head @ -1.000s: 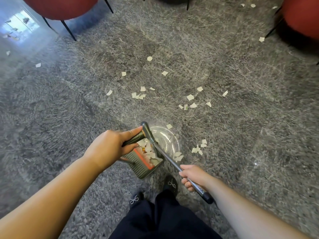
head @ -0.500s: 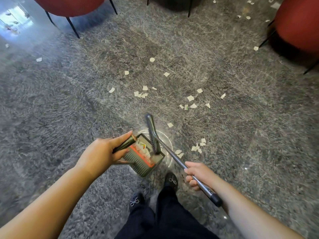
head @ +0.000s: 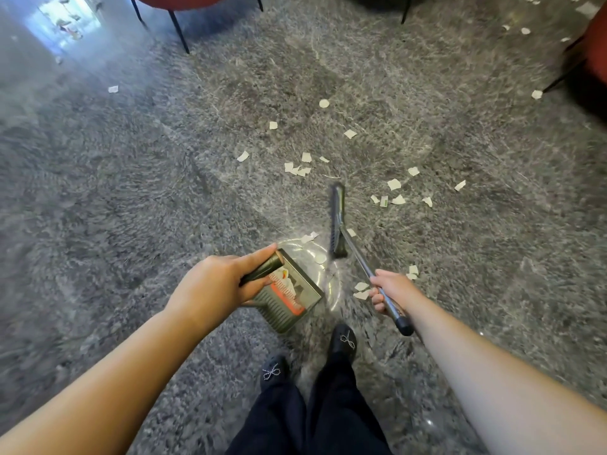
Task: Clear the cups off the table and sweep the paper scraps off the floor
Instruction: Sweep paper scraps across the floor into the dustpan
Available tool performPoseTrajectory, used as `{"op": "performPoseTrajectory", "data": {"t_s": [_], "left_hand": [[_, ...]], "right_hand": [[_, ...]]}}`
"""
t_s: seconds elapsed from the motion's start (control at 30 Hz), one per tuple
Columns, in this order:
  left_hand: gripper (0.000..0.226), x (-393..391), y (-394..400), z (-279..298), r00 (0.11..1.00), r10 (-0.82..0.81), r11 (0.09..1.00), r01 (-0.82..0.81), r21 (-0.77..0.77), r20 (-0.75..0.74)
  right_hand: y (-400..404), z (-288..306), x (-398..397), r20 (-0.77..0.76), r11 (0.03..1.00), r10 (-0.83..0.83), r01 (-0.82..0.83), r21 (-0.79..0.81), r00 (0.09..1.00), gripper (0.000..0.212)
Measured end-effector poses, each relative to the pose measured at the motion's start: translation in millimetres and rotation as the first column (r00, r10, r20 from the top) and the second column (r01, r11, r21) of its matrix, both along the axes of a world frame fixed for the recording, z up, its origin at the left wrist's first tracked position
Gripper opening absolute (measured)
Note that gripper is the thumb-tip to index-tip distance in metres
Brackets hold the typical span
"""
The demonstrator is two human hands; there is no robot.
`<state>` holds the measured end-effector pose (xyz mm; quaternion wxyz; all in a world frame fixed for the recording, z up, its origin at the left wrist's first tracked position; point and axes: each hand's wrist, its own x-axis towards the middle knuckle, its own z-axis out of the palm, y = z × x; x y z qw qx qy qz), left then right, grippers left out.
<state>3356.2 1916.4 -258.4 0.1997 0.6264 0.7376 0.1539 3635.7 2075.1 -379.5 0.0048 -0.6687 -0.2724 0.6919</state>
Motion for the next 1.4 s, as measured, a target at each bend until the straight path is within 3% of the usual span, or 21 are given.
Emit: {"op": "performPoseTrajectory", "data": {"t_s": [0.1, 0.27, 0.37, 0.53, 0.6, 0.67, 0.77, 0.9, 1.0, 1.17, 1.4], "left_hand": [[0.06, -6, -7, -2, 0.999, 0.011, 1.0, -0.012, 0.016, 0.033], [0.06, -4, -14, -2, 1.0, 0.017, 1.0, -0.018, 0.005, 0.016], [0.058, -2, -12, 0, 1.0, 0.014, 0.999, -0.014, -0.036, 0.02], [0.061, -7, -11, -2, 1.0, 0.022, 1.0, -0.022, 0.007, 0.008], [0.062, -7, -12, -4, 1.0, 0.016, 1.0, -0.016, 0.02, 0.012], [0.063, -8, -12, -6, 1.0, 0.011, 0.999, -0.012, 0.031, 0.025], [0.064, -8, -14, -6, 0.999, 0.021, 0.999, -0.023, 0.046, 0.046], [0.074, -10, -14, -8, 0.998, 0.015, 0.997, -0.019, 0.077, 0.053], [0.075, -11, -15, -10, 0.998, -0.009, 0.998, 0.005, 0.062, 0.062], [0.065, -12, -18, -8, 1.0, -0.02, 0.994, 0.018, 0.112, 0.018], [0.068, -30, -38, -6, 0.986, 0.153, 0.986, -0.156, 0.057, 0.062]], "right_hand": [[-12, -7, -13, -0.022, 0.999, -0.024, 0.023, -0.041, 0.999, 0.054], [-56, 0, -18, -0.063, 0.992, 0.091, -0.096, -0.079, 0.994, 0.045], [-66, 11, -17, -0.081, 0.99, 0.055, -0.065, -0.126, 0.995, 0.051], [-82, 36, -7, -0.063, 0.977, 0.207, -0.21, -0.034, 0.976, 0.053], [-80, 44, -4, -0.092, 0.978, 0.205, -0.208, -0.019, 0.974, 0.046], [-74, 54, -3, -0.108, 0.973, 0.231, -0.232, 0.005, 0.967, 0.022], [-59, 60, -10, -0.032, 0.934, 0.356, -0.354, 0.051, 0.934, 0.009], [-28, 45, -30, 0.126, 0.875, 0.467, -0.479, 0.078, 0.875, 0.017], [-8, 24, -42, 0.178, 0.891, 0.444, -0.454, 0.015, 0.878, 0.038], [-17, 12, -48, 0.084, 0.929, 0.359, -0.347, -0.13, 0.93, 0.039], [-49, -7, -31, 0.226, 0.817, 0.568, -0.575, -0.043, 0.791, 0.055]]}}
